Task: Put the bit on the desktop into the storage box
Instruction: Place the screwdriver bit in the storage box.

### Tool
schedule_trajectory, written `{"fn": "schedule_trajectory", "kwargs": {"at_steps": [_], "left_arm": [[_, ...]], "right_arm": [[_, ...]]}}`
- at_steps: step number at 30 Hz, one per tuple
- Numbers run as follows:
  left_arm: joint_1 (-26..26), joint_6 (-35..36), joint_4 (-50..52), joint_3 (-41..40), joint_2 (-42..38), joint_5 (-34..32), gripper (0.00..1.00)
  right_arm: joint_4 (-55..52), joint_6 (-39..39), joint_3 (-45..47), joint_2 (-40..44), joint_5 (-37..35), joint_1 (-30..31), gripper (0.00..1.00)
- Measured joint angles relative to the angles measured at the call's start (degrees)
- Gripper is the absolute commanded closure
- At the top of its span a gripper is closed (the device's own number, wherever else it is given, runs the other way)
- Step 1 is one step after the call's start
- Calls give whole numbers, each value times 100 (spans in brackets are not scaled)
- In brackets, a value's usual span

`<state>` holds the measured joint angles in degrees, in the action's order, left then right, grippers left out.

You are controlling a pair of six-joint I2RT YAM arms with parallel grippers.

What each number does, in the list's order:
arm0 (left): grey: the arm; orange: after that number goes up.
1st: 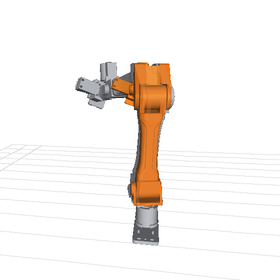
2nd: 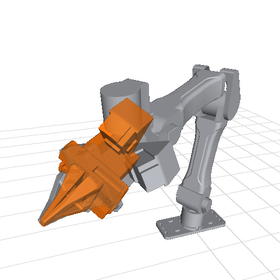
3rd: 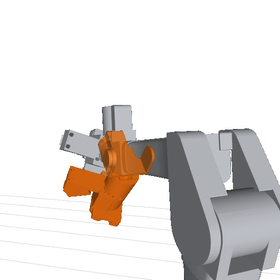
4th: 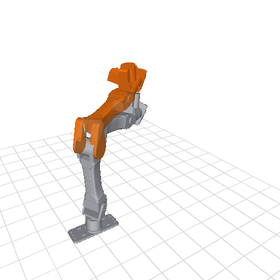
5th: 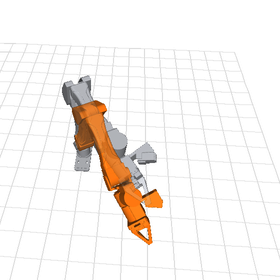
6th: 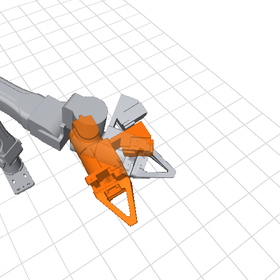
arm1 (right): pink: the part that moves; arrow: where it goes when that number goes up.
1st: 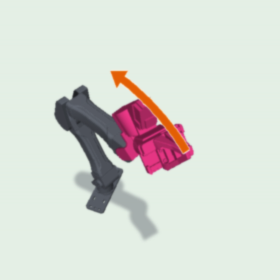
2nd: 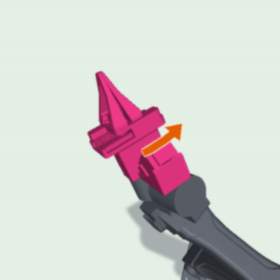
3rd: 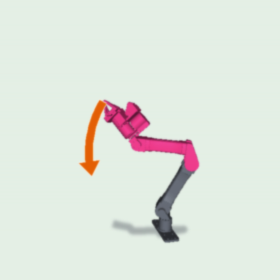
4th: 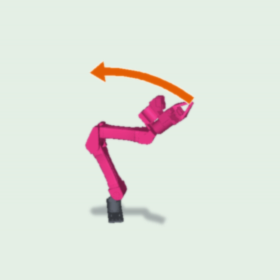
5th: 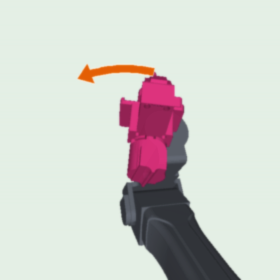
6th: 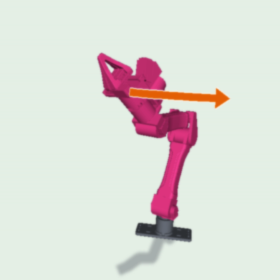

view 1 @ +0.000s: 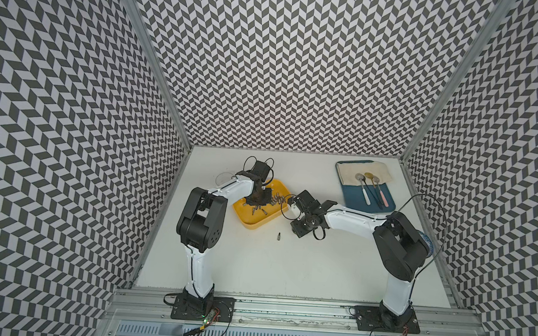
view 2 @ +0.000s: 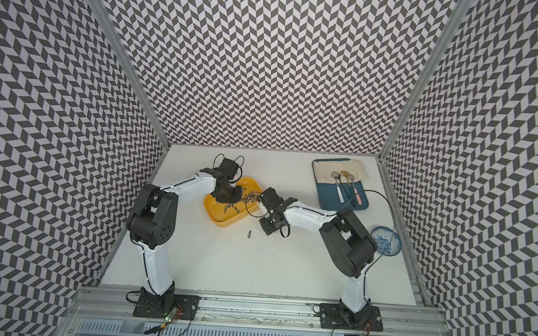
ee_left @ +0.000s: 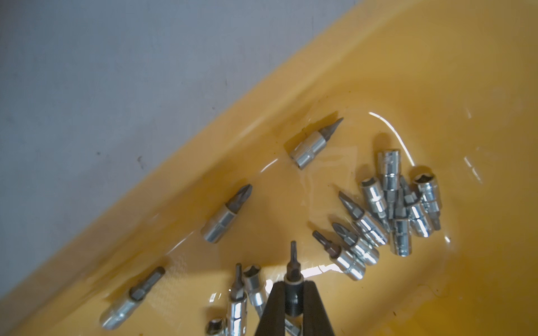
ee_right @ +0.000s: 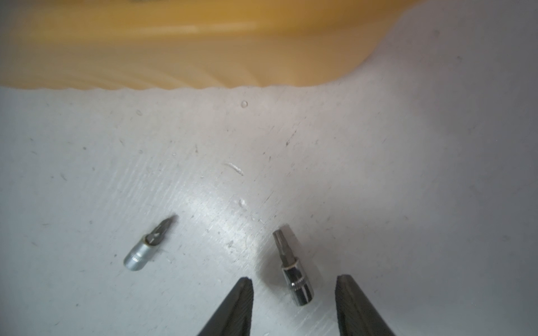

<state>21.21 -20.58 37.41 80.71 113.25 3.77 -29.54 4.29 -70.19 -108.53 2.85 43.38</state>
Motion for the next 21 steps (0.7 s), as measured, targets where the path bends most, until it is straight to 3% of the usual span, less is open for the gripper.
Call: {"fn": "schedule_trajectory", "kwargs": {"at_steps": [6, 21], "left_arm": [[2, 4, -28, 4, 155, 0, 100], [0, 24, -52, 4, 170, 0, 83]], "right_arm": [[-2, -28, -17, -26, -59, 2, 50], [-17, -76, -24, -70, -116, 39, 54]]}}
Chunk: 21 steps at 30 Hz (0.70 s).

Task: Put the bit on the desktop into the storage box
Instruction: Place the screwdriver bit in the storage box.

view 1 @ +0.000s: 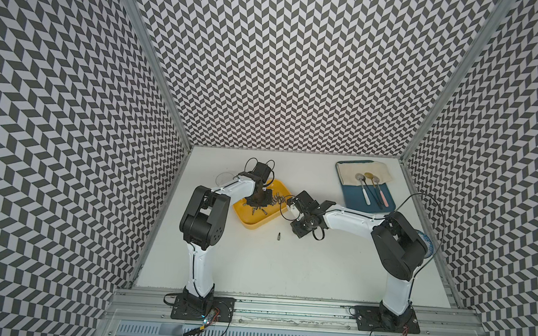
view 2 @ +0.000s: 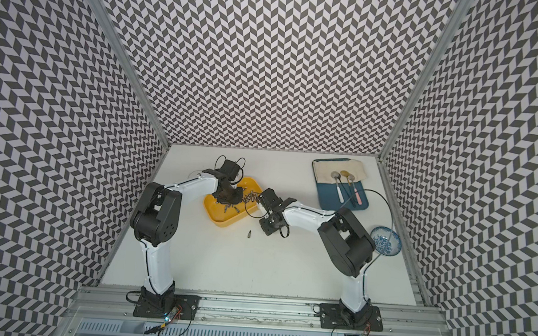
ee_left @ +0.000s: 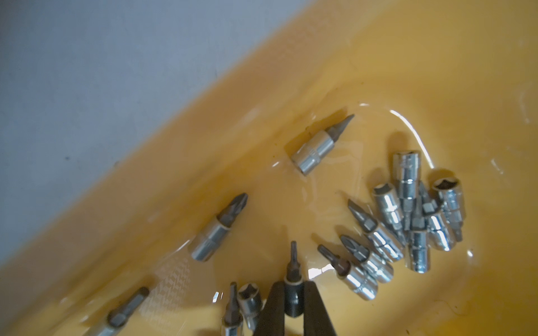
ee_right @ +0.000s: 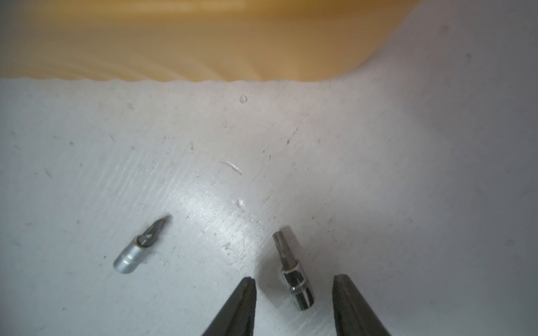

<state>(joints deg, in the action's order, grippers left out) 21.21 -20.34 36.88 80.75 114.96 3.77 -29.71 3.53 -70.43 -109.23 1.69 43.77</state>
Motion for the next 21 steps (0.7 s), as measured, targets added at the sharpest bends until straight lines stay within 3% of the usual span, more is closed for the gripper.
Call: {"fn": "schedule_trajectory", "kwargs": {"at_steps": [9, 21], "left_arm": [[0, 17, 0, 0, 0, -2, 70], [2, 13, 96, 33, -278, -42, 67]], "right_arm": [[4, -59, -22, -68, -2, 4, 56], [4, -96, -35, -90, -31, 11, 63]]}}
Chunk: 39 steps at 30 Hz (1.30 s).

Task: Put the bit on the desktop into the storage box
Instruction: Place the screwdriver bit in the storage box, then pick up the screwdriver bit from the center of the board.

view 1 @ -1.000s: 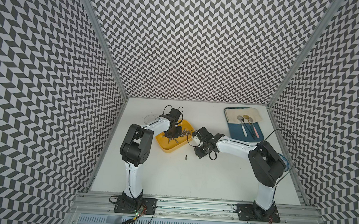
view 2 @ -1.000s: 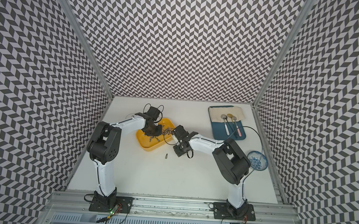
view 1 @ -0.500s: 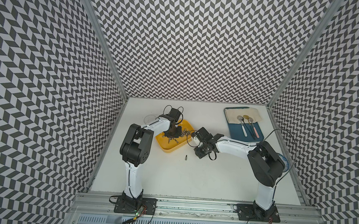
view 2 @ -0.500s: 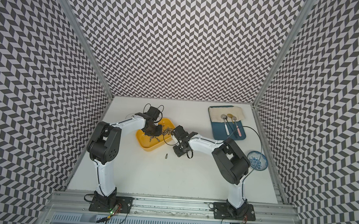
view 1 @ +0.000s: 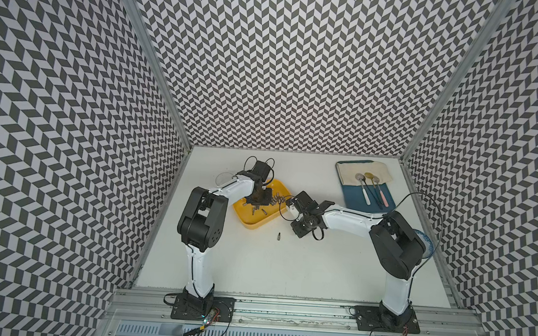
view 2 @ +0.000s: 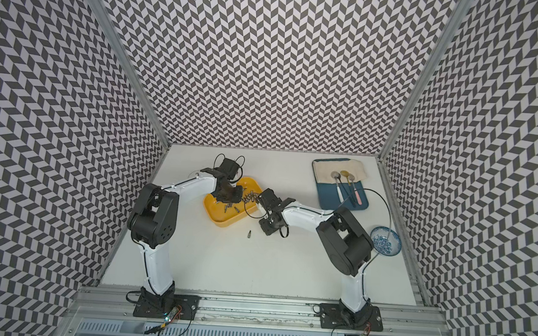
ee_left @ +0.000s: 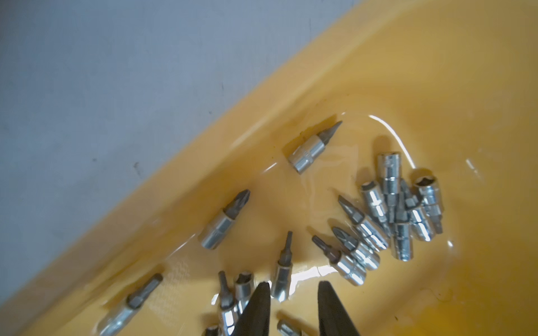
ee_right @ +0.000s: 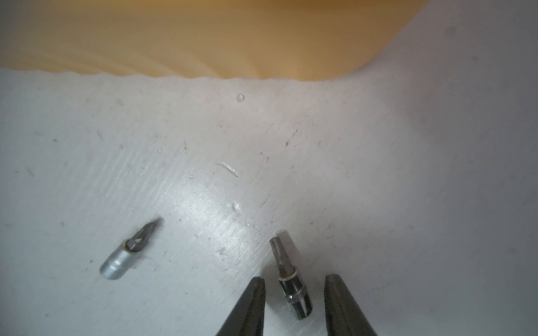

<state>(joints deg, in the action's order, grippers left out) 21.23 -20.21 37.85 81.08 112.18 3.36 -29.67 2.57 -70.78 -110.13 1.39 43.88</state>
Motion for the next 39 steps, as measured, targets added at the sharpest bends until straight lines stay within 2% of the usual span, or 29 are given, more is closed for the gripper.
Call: {"fn": "schedule_trajectory", "kwargs": {"at_steps": [4, 10, 20, 26, 31, 35, 39], "left_arm": [[-2, -9, 52, 61, -398, -33, 66], [-26, -76, 116, -22, -1091, -70, 66], [205, -535, -4, -1432, -2949, -136, 66], [699, -925, -11, -2131, -3825, -358, 66], [1281, -1366, -42, -2953, -4562, -509, 65], [1331, -1685, 46, -3512, -5082, -568, 65], [1416, -1888, 105, -3670, -5458, -616, 65]], "right_arm": [[2, -4, 0, -4, -24, 4, 67], [11, -4, 0, -7, -42, 28, 78], [28, 9, 0, -9, -7, 37, 97], [-177, 52, -96, 35, 72, 42, 100], [-514, 87, -686, 216, 96, 61, 100], [-636, 90, -1460, 243, 98, 63, 100], [-831, 57, -2312, 70, 87, 63, 100]]}}
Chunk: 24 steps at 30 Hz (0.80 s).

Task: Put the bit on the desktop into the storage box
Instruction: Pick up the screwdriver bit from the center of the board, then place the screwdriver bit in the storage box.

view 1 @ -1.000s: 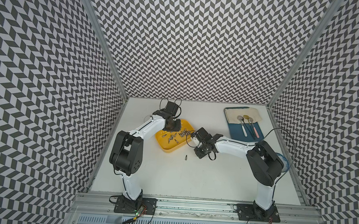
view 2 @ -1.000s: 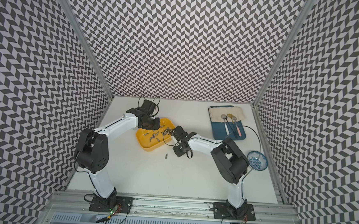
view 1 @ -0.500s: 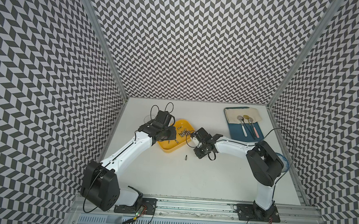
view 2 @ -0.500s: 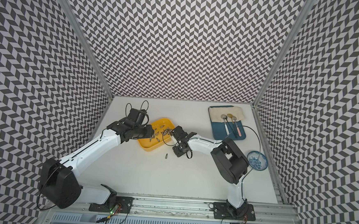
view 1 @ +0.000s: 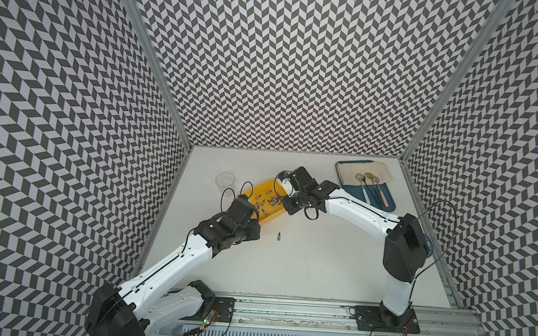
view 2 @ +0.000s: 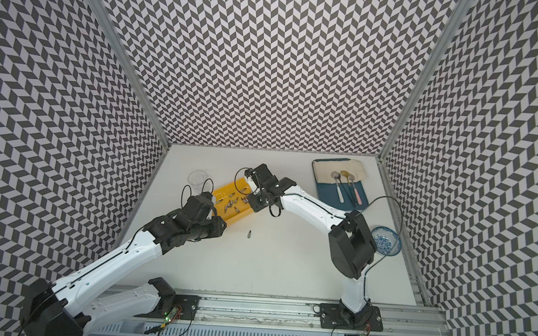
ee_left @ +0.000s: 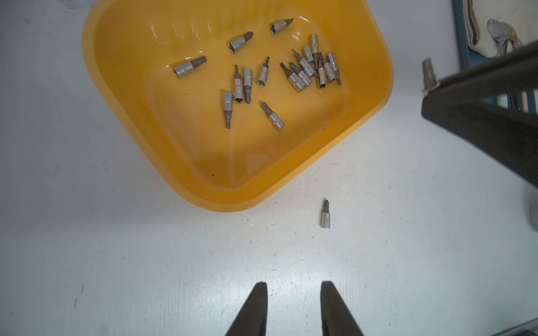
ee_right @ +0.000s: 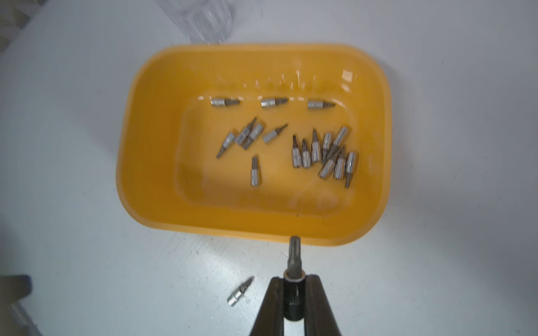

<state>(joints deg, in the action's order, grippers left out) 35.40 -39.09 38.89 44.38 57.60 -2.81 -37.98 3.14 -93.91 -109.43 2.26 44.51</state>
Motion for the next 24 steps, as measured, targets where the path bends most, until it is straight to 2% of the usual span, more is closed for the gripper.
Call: {"fn": "schedule_trajectory", "kwargs": {"at_steps": [5, 10, 24], "left_arm": [[140, -157, 9, -72, -83, 0, 65], [256, -289, 22, -240, -96, -13, 65], [428, -575, 116, -507, -398, -13, 64]], "right_arm": [[-175, -76, -1172, -789, -61, 0, 100], [-470, -173, -1937, -1633, -127, 0, 100], [-726, -334, -2603, -2424, 350, 20, 100]]}}
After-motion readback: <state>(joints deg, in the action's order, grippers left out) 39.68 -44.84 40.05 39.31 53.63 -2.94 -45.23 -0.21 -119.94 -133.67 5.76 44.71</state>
